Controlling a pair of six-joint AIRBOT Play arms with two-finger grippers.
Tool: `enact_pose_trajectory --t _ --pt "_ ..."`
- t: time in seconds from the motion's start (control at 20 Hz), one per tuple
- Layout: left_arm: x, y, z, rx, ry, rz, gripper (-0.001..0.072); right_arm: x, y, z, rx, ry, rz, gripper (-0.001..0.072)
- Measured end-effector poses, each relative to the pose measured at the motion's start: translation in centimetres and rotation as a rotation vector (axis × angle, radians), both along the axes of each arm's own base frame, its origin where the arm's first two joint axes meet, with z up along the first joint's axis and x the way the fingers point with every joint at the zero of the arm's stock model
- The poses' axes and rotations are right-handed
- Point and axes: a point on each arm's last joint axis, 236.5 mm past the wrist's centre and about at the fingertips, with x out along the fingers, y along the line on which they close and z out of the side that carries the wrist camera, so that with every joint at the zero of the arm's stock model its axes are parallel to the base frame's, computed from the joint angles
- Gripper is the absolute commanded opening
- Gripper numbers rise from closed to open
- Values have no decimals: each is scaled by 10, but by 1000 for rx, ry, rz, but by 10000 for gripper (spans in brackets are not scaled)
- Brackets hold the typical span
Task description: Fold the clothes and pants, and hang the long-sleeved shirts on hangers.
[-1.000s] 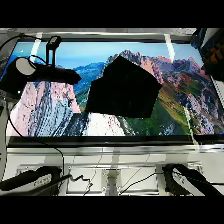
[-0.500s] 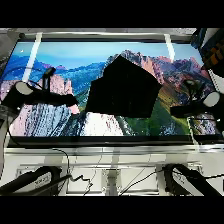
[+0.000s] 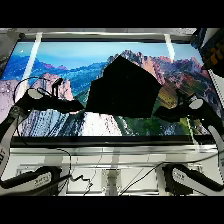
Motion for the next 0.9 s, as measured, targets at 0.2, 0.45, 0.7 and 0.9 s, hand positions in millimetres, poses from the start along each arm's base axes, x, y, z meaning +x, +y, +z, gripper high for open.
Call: enact_pose_trajectory --t 0.2,0.45,0.7,0.9 --pt "1 -1 -1 -6 0 5 701 9 27 -19 151 35 -24 568" --pt "3 0 -5 -3 2 12 700 23 44 -31 268 51 -89 548" --pt "4 1 -19 1 35 19 701 34 44 -38 280 16 -109 36" --pt "7 -1 -37 -12 76 44 700 38 46 -36 293 4 -118 39"
